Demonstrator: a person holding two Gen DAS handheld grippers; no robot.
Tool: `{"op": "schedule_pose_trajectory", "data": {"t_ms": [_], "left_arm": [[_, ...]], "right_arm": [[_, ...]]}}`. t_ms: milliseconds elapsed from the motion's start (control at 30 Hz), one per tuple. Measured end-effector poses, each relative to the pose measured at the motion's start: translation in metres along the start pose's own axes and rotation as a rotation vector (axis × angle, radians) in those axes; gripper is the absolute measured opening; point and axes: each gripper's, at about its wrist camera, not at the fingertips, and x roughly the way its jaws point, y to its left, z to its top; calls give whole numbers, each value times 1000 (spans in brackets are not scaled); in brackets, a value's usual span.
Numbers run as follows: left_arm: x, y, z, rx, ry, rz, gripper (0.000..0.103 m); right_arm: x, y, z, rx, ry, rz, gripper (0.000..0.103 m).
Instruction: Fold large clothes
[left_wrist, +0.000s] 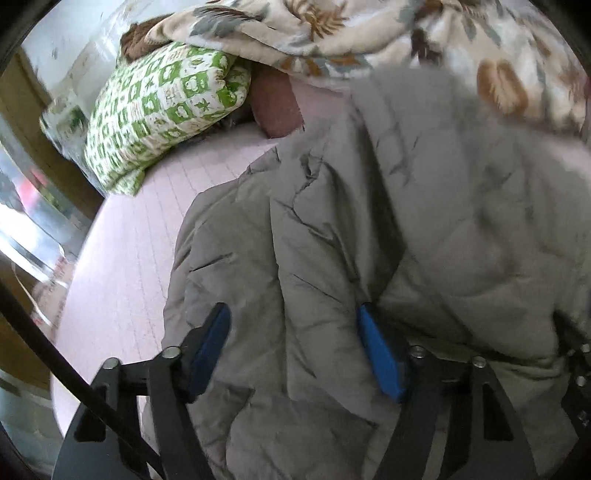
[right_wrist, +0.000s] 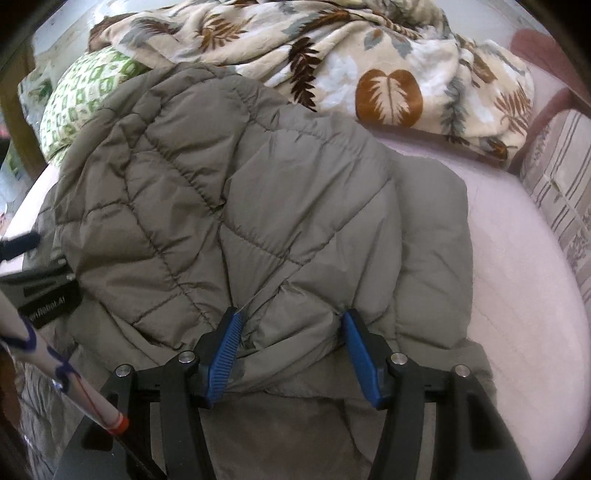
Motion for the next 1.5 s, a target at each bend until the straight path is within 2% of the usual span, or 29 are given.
{"op": "schedule_pose_trajectory", "data": {"t_ms": [67, 167, 267, 367, 467, 567, 633, 733, 867, 933, 1000, 1067, 1133, 1233, 1333, 1500], "left_arm": [[-16, 10, 5, -57, -8, -60, 70], [-42, 15, 16, -93, -54, -104, 70], [-51, 10, 31, -88, -102, -104, 70], [-34, 2, 45, -93, -74, -64, 70], [3, -9, 54, -80, 4, -41, 70], [38, -23, 49, -19, 95, 22, 70], [46, -22, 46, -34, 100, 17, 70], [34, -6, 46, -80, 93, -69, 70], [-1, 46, 41, -167, 25, -165, 70], [-11, 73, 35, -208, -8, -137, 70], [-6, 103, 29, -248, -6, -69, 70], [11, 128, 18, -292, 34, -26, 70], [28, 141, 5, -319, 87, -54, 69], [48, 143, -12, -313, 114, -78, 70], [70, 131, -19, -267, 149, -27, 71], [75, 134, -18, -315, 178, -24, 71]], "right_arm": [[-11, -17, 6, 61, -8, 69, 62], [-28, -43, 14, 160, -52, 124, 68], [-42, -82, 18, 297, -123, 147, 70], [-31, -117, 13, 427, -106, 179, 70], [-5, -129, 3, 487, -27, 192, 68], [16, -130, 0, 503, 47, 163, 68], [17, -132, 0, 495, 46, 157, 69], [14, -130, 4, 471, 37, 145, 70], [-1, -134, 6, 479, -20, 112, 70], [-13, -134, 5, 482, -70, 111, 70], [-22, -130, 5, 471, -93, 121, 70], [-28, -121, 5, 451, -108, 147, 70], [-31, -112, 3, 431, -102, 165, 70], [-29, -101, -5, 414, -70, 188, 70], [-17, -101, -12, 404, -20, 183, 70], [11, -108, -19, 418, 41, 177, 69]]}}
